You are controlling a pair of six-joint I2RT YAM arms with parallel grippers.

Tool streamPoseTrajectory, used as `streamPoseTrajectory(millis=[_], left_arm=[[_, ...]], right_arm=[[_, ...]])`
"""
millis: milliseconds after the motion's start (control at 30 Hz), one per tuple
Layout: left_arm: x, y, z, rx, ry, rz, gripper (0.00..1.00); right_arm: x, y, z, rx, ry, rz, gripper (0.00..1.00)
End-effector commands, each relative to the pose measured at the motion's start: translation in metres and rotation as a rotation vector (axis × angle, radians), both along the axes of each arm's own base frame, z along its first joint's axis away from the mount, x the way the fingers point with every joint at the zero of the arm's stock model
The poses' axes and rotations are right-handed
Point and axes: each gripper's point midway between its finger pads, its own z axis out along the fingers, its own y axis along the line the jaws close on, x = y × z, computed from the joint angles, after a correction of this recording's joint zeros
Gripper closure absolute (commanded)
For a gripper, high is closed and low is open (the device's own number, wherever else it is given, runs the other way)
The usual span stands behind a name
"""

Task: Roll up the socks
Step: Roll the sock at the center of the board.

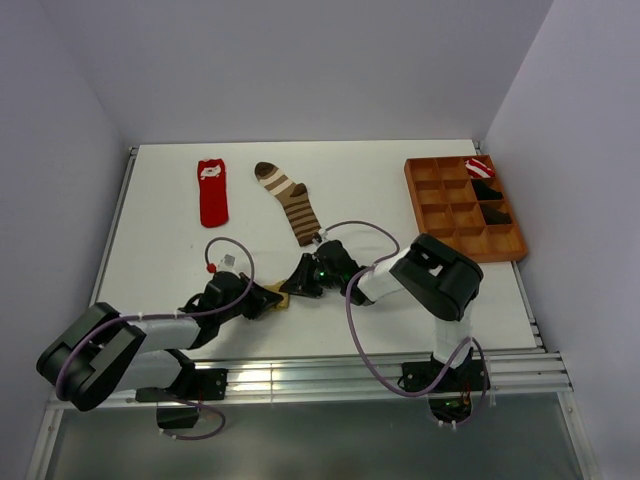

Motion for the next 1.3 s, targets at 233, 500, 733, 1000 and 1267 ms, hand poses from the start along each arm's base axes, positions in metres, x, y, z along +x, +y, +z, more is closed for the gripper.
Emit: streamPoseTrajectory(millis=[233, 500, 733, 1000, 1267], left_arm=[[0.009, -0.006, 0.006, 0.073, -0.062, -0.074, 0.82], [0.031, 0.0, 0.048, 0.26, -0.246, -0.032, 0.47], [0.014, -0.028, 0.077, 0.544, -0.481, -0.117, 0.48], [0.001, -0.061, 0.051, 0.787, -0.532, -0.218, 0.51], [0.0, -0.078, 0.038, 0.939, -0.552, -0.217, 0.53]], right_arm=[[0.007, -0.021, -0.004, -0.203, -0.053, -0.014, 1.0], [0.009, -0.057, -0.009, -0.496, -0.023, -0.024, 1.0], [0.016, -0.067, 0.009, -0.621, 0.0, -0.037, 1.0], [0.017, -0.073, 0.018, -0.712, 0.007, -0.023, 1.0], [0.014, -0.068, 0.017, -0.691, 0.021, 0.001, 1.0]])
